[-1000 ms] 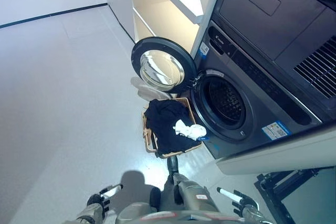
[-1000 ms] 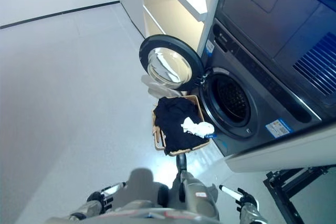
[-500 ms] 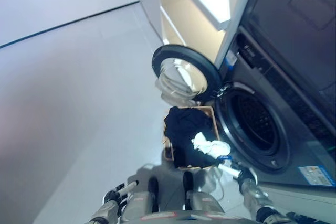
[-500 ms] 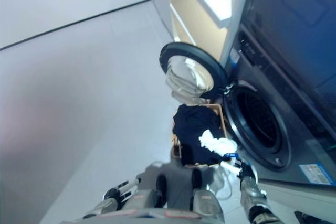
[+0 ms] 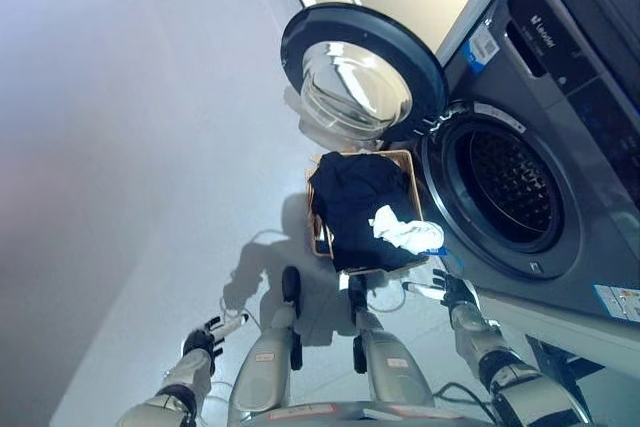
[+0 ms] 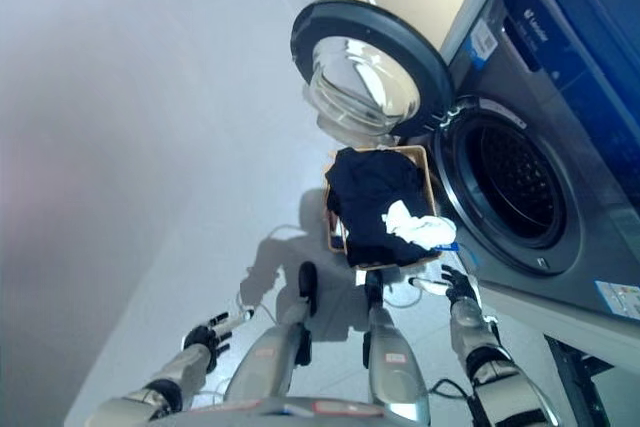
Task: Put the clothes in the basket into the washing machine.
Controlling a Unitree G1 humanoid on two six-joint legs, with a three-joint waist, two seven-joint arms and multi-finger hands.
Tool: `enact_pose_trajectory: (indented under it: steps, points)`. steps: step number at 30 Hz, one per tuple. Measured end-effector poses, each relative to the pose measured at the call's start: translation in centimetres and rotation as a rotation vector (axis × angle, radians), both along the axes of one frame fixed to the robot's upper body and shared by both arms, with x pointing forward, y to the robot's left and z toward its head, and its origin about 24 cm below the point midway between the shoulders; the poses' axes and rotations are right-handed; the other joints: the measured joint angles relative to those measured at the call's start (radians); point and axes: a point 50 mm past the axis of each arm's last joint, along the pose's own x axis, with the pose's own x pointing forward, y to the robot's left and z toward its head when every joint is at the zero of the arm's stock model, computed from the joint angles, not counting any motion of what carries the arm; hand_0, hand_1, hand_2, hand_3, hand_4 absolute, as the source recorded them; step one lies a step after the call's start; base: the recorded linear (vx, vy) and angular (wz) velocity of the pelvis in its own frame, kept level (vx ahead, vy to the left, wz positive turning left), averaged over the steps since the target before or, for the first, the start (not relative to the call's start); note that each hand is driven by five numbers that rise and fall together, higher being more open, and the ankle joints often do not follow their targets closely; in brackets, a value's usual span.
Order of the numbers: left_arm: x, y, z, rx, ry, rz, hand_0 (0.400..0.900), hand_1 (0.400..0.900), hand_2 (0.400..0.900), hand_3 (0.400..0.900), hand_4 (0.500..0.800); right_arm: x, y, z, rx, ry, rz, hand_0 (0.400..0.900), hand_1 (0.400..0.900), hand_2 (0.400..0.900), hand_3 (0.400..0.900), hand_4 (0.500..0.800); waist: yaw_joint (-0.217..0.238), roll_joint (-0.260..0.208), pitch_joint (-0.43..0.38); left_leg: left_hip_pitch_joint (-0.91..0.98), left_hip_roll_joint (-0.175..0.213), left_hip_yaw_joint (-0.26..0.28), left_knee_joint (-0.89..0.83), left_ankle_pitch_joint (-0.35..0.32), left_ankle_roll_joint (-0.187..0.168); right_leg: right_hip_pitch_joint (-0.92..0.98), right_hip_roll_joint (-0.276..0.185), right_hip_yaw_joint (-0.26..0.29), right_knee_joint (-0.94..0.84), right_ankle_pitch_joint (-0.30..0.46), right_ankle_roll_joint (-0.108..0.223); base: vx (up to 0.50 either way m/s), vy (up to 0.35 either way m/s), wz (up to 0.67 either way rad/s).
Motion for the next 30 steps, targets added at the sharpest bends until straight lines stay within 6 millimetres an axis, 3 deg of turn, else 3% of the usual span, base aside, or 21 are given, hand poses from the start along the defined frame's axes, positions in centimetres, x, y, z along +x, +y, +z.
enact_pose_trajectory:
  steps: [5, 7, 11, 16, 23, 30]
  points:
    - [4.9, -0.9, 2.8, 0.044, -0.179, -0.031, 0.9, 0.9, 0.9, 0.9, 0.8, 6.6, -0.8, 6.6, -0.3, -0.19, 0.11, 0.9, 0.9, 0.9, 0.9, 0.8, 0.023, 0.015, 0.059, -0.111, 0.003, -0.001, 0.057, -0.001, -0.002, -0.112, 0.002, 0.001, 0.057, -0.001, 0.001, -0.06, 0.007, 0.01]
    - [6.3, -1.5, 3.7, 0.038, -0.237, -0.047, 0.9, 0.9, 0.9, 0.9, 0.8, 9.0, -1.5, 10.3, -0.412, -0.286, 0.125, 0.9, 0.9, 0.9, 0.9, 0.8, 0.028, 0.024, 0.081, -0.154, 0.004, -0.002, 0.075, 0.001, -0.001, -0.157, 0.002, -0.001, 0.082, 0.0, 0.001, -0.04, -0.007, 0.03]
    - [7.9, -2.2, 4.9, 0.032, -0.296, -0.057, 0.9, 0.9, 0.9, 0.9, 0.8, 11.4, -2.7, 15.1, -0.595, -0.382, 0.107, 0.9, 0.9, 0.9, 0.9, 0.8, 0.04, 0.029, 0.098, -0.222, 0.004, -0.001, 0.105, 0.006, -0.001, -0.241, 0.002, 0.001, 0.141, -0.013, 0.002, -0.06, -0.021, 0.03]
    - [11.0, -3.3, 7.8, 0.006, -0.447, -0.069, 0.9, 0.9, 0.9, 0.9, 0.8, 12.8, -4.3, 19.7, -0.737, -0.441, 0.035, 0.9, 0.9, 0.9, 0.9, 0.8, 0.052, 0.036, 0.144, -0.391, -0.016, -0.016, 0.273, -0.033, 0.007, -0.45, -0.02, 0.001, 0.409, -0.118, -0.007, -0.08, -0.037, 0.08]
    - [12.7, -3.9, 10.0, -0.057, -0.559, -0.046, 0.9, 0.9, 0.9, 0.9, 0.8, 13.0, -5.0, 21.1, -0.788, -0.441, 0.018, 0.9, 0.9, 0.9, 0.9, 0.8, 0.077, 0.076, 0.185, -0.706, -0.026, -0.011, 0.699, -0.189, -0.004, -0.761, -0.038, 0.029, 0.816, -0.265, -0.037, -0.05, -0.03, 0.08]
    - [13.0, -3.9, 10.6, -0.071, -0.586, -0.034, 0.9, 0.9, 0.9, 0.9, 0.8, 12.8, -5.7, 21.6, -0.886, -0.428, 0.011, 0.9, 0.9, 0.9, 0.9, 0.8, 0.08, 0.087, 0.194, -0.877, -0.025, -0.01, 0.858, -0.212, -0.012, -0.941, -0.038, 0.042, 0.985, -0.291, -0.05, -0.01, -0.015, 0.04]
